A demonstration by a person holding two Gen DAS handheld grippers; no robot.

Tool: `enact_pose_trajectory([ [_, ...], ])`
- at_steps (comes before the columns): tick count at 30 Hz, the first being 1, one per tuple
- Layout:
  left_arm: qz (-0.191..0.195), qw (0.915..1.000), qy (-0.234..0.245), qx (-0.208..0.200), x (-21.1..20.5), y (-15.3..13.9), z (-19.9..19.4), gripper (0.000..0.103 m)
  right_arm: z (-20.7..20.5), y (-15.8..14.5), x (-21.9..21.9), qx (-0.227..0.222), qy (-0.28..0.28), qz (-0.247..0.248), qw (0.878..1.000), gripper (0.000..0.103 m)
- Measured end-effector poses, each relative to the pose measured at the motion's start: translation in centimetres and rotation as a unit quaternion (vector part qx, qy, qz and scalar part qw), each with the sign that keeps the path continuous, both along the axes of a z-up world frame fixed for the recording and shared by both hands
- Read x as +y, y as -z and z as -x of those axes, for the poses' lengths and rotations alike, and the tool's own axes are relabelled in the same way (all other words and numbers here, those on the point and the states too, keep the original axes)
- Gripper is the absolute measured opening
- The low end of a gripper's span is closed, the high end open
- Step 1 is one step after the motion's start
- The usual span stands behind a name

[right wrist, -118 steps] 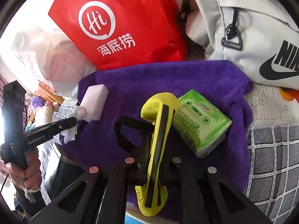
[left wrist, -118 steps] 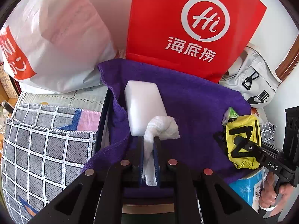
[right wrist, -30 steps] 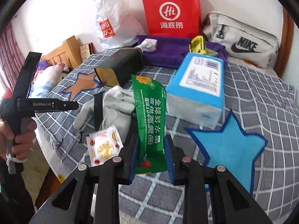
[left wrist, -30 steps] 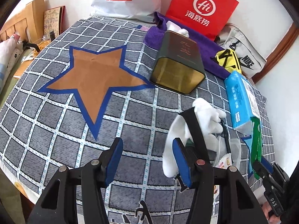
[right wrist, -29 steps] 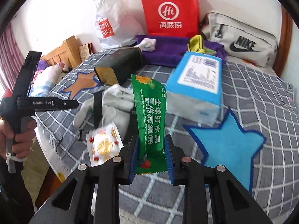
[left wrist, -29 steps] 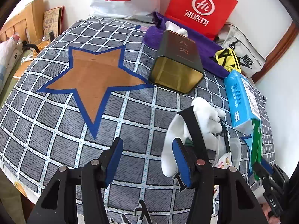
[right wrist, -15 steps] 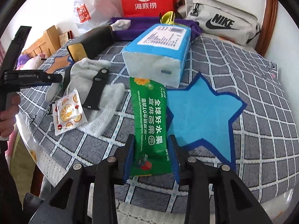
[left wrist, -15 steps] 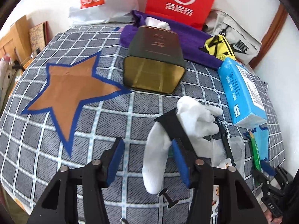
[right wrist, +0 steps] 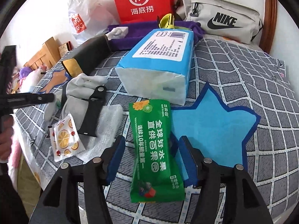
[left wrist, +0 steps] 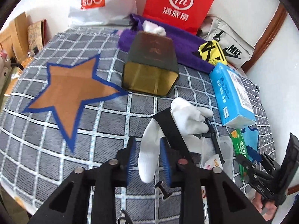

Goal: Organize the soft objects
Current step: 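Lift the green snack packet with the right tool while the left tool grasps the black watch strap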

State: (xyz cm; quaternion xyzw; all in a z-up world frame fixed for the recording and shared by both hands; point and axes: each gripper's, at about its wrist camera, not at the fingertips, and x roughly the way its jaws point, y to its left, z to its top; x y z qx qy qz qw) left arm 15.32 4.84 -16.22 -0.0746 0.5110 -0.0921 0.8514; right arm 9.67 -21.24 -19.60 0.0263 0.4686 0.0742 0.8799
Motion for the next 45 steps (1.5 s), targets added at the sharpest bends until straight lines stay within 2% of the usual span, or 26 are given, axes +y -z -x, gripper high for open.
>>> enact_pose_trajectory([
  [2, 0.01, 0.9999, 0.007, -0.005, -0.2, -0.6, 0.4, 0.028, -0.1, 0.2, 0.4, -0.007, 0.004, 0.024, 1.0, 0.039],
  [5, 0.028, 0.9993, 0.025, 0.005, -1.3, -0.5, 0.5, 0.028, -0.2, 0.2, 0.7, -0.015, 0.003, 0.039, 0.999, 0.032],
  [8, 0.024, 0.9989, 0.034, 0.02, -2.7, 0.2, 0.2, 0.028, -0.2, 0.0, 0.4, -0.017, 0.002, 0.027, 0.999, 0.028],
  [13, -0.005, 0.9985, 0.028, 0.046, -4.4, 1.6, -0.4, 0.029, 0.7, -0.6, -0.8, -0.02, 0.004, 0.012, 1.0, 0.028],
  [15, 0.001, 0.9981, 0.016, 0.06, -4.4, 2.2, -0.8, 0.038, 1.1, -0.8, -1.3, -0.023, 0.007, 0.012, 1.0, 0.028],
  [18, 0.01, 0.9986, 0.011, 0.05, -5.2, 2.2, -1.1, 0.052, 1.4, -1.0, -1.8, -0.024, 0.012, 0.006, 1.0, 0.028],
  [20, -0.018, 0.999, 0.012, 0.039, -6.2, 2.4, -1.5, 0.051, 1.5, -1.0, -2.0, -0.026, 0.014, 0.002, 1.0, 0.028],
  [22, -0.036, 0.9988, 0.009, 0.032, -6.7, 2.4, -1.5, 0.045, 1.4, -1.0, -2.0, -0.027, 0.013, -0.004, 1.0, 0.028],
  [24, -0.036, 0.9987, 0.014, 0.033, -6.8, 2.2, -1.2, 0.027, 1.4, -1.1, -2.0, -0.027, 0.012, -0.006, 1.0, 0.028],
  [29, -0.029, 0.9986, 0.014, 0.043, -5.7, 2.3, -0.3, 0.028, 1.8, -1.4, -2.1, -0.031, 0.007, -0.012, 0.999, 0.028],
  [33, -0.027, 0.9985, 0.013, 0.046, -5.4, 2.5, 0.3, 0.034, 1.8, -1.2, -2.3, -0.028, 0.008, -0.013, 0.999, 0.028],
  [38, -0.061, 0.9976, 0.023, 0.026, -6.8, 2.9, 0.3, 0.035, 1.8, -0.8, -2.1, -0.021, 0.011, -0.016, 1.0, 0.028],
  [40, -0.086, 0.9959, 0.024, 0.015, -7.4, 3.1, 0.2, 0.026, 1.8, -0.9, -2.0, -0.022, 0.01, -0.016, 1.0, 0.028],
  [41, -0.097, 0.9948, 0.029, 0.011, -7.6, 3.1, 0.2, 0.025, 1.9, -1.2, -1.9, -0.024, 0.009, -0.015, 1.0, 0.027],
  [43, -0.093, 0.9951, 0.03, 0.012, -7.4, 3.0, 0.0, 0.023, 2.1, -1.9, -1.8, -0.033, 0.007, -0.012, 0.999, 0.027],
  [45, -0.07, 0.9972, 0.021, 0.019, -6.5, 2.7, -0.2, 0.022, 2.3, -2.8, -1.8, -0.043, 0.007, -0.011, 0.999, 0.026],
])
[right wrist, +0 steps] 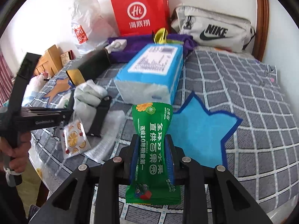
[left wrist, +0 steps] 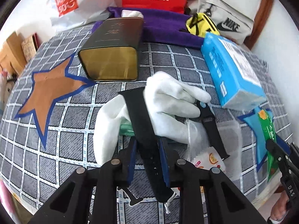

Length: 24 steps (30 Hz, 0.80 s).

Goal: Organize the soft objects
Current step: 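Lift the green snack packet with the right tool while the left tool grasps the black watch strap, then carry the green snack packet and black watch strap over the purple towel with both tools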

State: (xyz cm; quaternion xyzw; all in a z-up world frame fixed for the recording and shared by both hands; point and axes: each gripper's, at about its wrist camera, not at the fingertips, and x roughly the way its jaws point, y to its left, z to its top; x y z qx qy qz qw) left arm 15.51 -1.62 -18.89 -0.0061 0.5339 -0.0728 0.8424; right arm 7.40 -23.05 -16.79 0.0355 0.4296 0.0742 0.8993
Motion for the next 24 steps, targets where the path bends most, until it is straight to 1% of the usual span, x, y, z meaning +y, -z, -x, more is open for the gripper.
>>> enact_pose_trajectory([
  [2, 0.014, 0.9998, -0.012, -0.003, 0.9, -0.6, 0.0, 0.019, 0.0, -0.9, -0.1, -0.007, 0.001, -0.002, 1.0, 0.026],
  [6, 0.032, 0.999, -0.024, -0.022, 2.5, -2.8, 0.3, 0.017, -0.1, -2.7, -0.1, -0.021, 0.002, 0.001, 1.0, 0.026],
  [7, 0.037, 0.9987, -0.025, -0.026, 2.8, -3.3, 0.3, 0.016, -0.2, -3.1, -0.1, -0.024, 0.001, 0.003, 1.0, 0.026],
  [8, 0.043, 0.9984, -0.025, -0.028, 3.1, -3.8, 0.4, 0.009, -0.3, -3.5, 0.0, -0.027, 0.001, 0.002, 1.0, 0.026],
  [9, 0.052, 0.9978, -0.03, -0.03, 3.6, -4.4, 0.5, 0.008, -0.4, -4.0, 0.0, -0.032, 0.001, 0.003, 0.999, 0.026],
  [11, 0.056, 0.9972, -0.03, -0.04, 3.9, -5.0, 0.5, 0.008, -0.7, -4.6, 0.1, -0.037, 0.002, 0.003, 0.999, 0.026],
  [12, 0.052, 0.9974, -0.027, -0.043, 3.9, -5.1, 0.5, 0.008, -0.9, -4.9, 0.2, -0.04, 0.002, 0.002, 0.999, 0.026],
  [16, 0.054, 0.9979, -0.024, -0.026, 4.1, -4.2, 0.2, 0.008, -1.4, -5.5, 0.6, -0.045, -0.003, 0.003, 0.999, 0.026],
  [19, 0.049, 0.9986, -0.016, -0.012, 3.9, -3.3, 0.6, 0.009, -1.4, -5.4, 1.0, -0.044, -0.008, 0.0, 0.999, 0.026],
  [21, 0.056, 0.9984, -0.006, -0.004, 3.6, -2.6, 0.9, 0.015, -1.5, -5.0, 1.2, -0.039, -0.012, 0.003, 0.999, 0.026],
  [23, 0.054, 0.9985, 0.0, -0.003, 3.2, -2.0, 1.0, 0.03, -1.5, -4.5, 1.4, -0.032, -0.012, 0.005, 0.999, 0.026],
  [24, 0.047, 0.9989, 0.0, -0.001, 3.0, -1.7, 1.0, 0.035, -1.6, -4.2, 1.5, -0.028, -0.013, 0.004, 1.0, 0.026],
])
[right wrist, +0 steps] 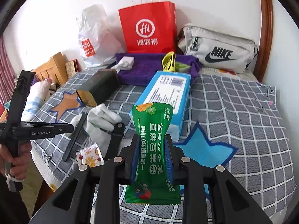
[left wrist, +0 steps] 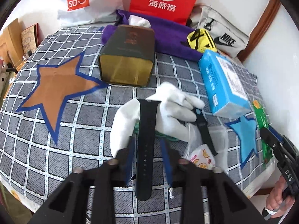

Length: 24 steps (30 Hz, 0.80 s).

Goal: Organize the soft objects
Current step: 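Carry the green snack packet and black watch strap over the purple towel with both tools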

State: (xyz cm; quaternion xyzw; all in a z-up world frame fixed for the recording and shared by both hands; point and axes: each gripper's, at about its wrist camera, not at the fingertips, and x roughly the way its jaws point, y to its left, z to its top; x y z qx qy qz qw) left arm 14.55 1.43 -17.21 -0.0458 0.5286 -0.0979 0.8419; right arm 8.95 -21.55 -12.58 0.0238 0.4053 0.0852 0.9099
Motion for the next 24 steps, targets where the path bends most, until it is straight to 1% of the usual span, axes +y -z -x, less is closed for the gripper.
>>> enact_pose_trajectory([
  [2, -0.007, 1.0, -0.001, 0.002, -0.2, 0.5, -0.2, 0.035, 0.0, 0.4, 0.1, 0.005, 0.0, 0.001, 1.0, 0.026],
  [6, -0.003, 0.9998, 0.001, 0.017, -0.5, 1.7, -1.0, 0.035, 0.0, 0.9, 0.1, 0.012, 0.001, 0.004, 1.0, 0.026],
  [8, -0.015, 0.9998, 0.003, 0.011, -0.9, 2.0, -1.0, 0.035, -0.2, 0.9, 0.0, 0.013, 0.002, 0.006, 1.0, 0.026],
  [10, -0.037, 0.9993, 0.01, 0.003, -1.5, 2.0, -1.0, 0.034, -0.3, 0.7, -0.1, 0.013, 0.005, 0.008, 1.0, 0.026],
  [11, -0.047, 0.9988, 0.011, -0.001, -1.6, 2.0, -1.0, 0.025, -0.4, 0.6, -0.1, 0.012, 0.005, 0.009, 1.0, 0.026],
  [12, -0.065, 0.9978, 0.01, -0.005, -1.7, 2.0, -1.0, 0.019, -0.5, 0.4, -0.1, 0.01, 0.005, 0.01, 1.0, 0.026],
  [13, -0.064, 0.9979, 0.01, -0.004, -1.5, 1.9, -1.1, 0.019, -0.5, 0.2, -0.1, 0.007, 0.005, 0.012, 1.0, 0.026],
  [16, -0.013, 0.9999, 0.009, -0.003, -0.2, 0.6, -1.0, 0.019, -0.7, -0.6, -0.1, 0.0, 0.005, 0.013, 1.0, 0.026],
  [18, -0.005, 0.9999, 0.007, -0.012, 0.4, -0.4, -1.0, 0.019, -0.8, -1.0, -0.1, -0.005, 0.004, 0.017, 1.0, 0.026],
  [24, 0.002, 0.9991, -0.004, -0.043, 1.4, -3.8, -1.3, 0.019, -1.8, -2.7, -0.3, -0.02, 0.006, 0.018, 1.0, 0.026],
])
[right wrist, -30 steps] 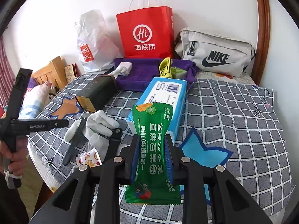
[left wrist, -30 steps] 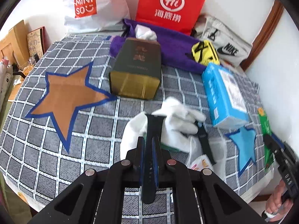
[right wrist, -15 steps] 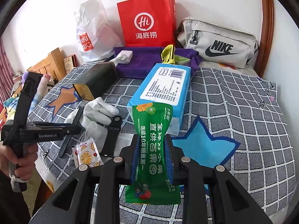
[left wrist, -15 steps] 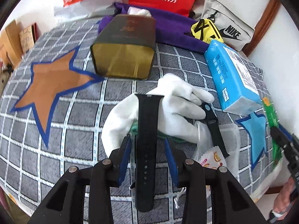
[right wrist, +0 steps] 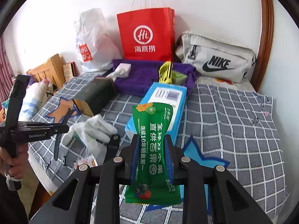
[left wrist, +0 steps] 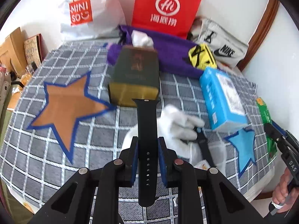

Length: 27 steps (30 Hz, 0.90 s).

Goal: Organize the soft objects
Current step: 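Carry the green snack packet and black watch strap over the purple towel with both tools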

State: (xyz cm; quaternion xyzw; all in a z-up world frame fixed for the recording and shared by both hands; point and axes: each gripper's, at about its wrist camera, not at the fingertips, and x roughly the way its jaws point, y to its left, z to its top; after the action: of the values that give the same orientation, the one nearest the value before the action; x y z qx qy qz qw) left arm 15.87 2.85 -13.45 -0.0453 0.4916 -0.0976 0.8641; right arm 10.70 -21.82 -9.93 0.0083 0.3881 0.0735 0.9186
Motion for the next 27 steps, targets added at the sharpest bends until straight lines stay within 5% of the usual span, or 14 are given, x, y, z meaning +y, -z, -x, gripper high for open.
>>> enact_pose_trajectory([
  [27, 0.006, 0.9975, -0.024, -0.066, 0.5, -7.9, -12.5, 0.019, -12.8, -5.4, -1.5, -0.05, 0.02, 0.008, 0.999, 0.026],
])
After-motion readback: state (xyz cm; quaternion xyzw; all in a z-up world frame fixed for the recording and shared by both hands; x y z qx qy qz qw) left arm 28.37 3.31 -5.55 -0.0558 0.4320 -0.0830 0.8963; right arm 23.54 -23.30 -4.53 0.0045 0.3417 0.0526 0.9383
